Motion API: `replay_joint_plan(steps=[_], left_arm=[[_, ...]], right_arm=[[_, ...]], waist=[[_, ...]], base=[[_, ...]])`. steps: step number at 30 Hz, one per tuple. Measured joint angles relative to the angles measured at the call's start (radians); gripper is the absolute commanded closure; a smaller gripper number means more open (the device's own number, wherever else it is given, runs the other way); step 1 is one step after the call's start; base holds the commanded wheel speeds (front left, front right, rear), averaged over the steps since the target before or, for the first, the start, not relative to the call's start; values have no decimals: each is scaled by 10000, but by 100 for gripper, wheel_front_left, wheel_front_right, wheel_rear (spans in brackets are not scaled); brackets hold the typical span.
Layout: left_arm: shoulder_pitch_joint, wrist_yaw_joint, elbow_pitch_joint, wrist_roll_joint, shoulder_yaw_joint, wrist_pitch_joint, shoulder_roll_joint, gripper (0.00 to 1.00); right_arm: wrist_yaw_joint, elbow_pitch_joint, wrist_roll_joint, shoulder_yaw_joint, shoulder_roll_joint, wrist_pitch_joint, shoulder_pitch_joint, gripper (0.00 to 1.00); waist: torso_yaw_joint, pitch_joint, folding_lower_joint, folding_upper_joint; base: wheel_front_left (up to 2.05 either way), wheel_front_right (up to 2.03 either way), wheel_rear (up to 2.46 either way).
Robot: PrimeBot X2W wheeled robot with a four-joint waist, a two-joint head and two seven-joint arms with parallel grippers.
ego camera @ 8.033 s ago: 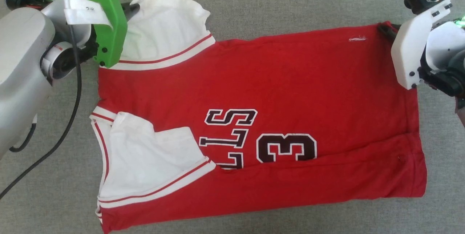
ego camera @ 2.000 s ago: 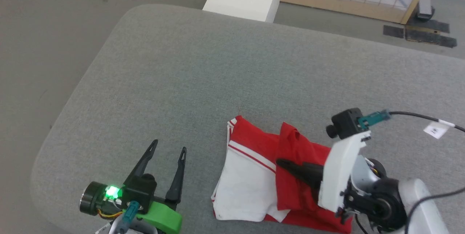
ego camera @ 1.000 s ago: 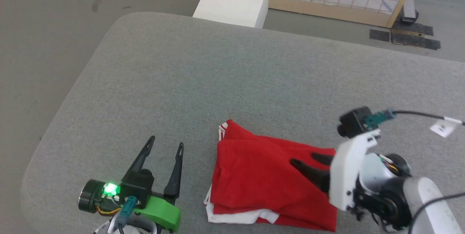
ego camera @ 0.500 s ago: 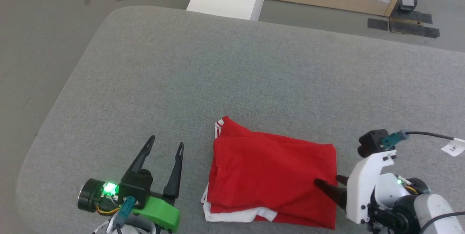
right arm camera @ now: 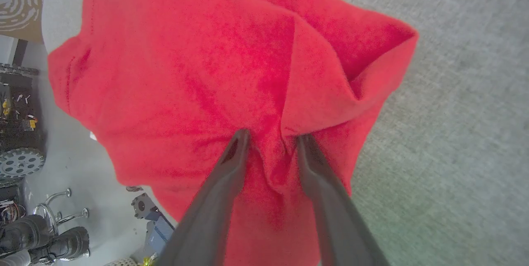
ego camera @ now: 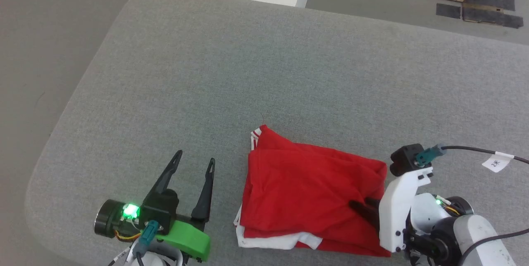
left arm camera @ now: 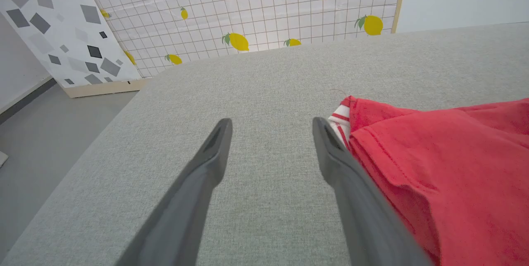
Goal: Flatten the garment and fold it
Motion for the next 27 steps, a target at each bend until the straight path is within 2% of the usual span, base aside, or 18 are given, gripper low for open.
replay_joint_plan(steps=[5,9,12,20,27], left_arm=[[7,-44,119,31,38,0,-8,0],[16,-84,140,33,46,0,-15,0],[37,-117,132,33,46,0,-31,0],[115,-226,6,33,-104,0,-255,0],[99,-332,-259,58,-251,0,-370,0]], right_arm=[[0,0,-132,395,-391,-311,-86,100],[0,-230,-249,809,-1043,-516,-297,100],[0,-545,-278,1168,-1779,-604,-544,100],[0,-1012,-180,1896,-4276,-1129,-1200,100],[0,-422,-94,1555,-6046,-2061,-1443,100]], waist=[[-28,-104,0,0],[-223,-287,0,0],[-449,-411,0,0],[-1276,-574,0,0],[-1893,-262,0,0]], base=[[0,0,0],[0,0,0],[0,0,0],[0,0,0],[0,0,0]])
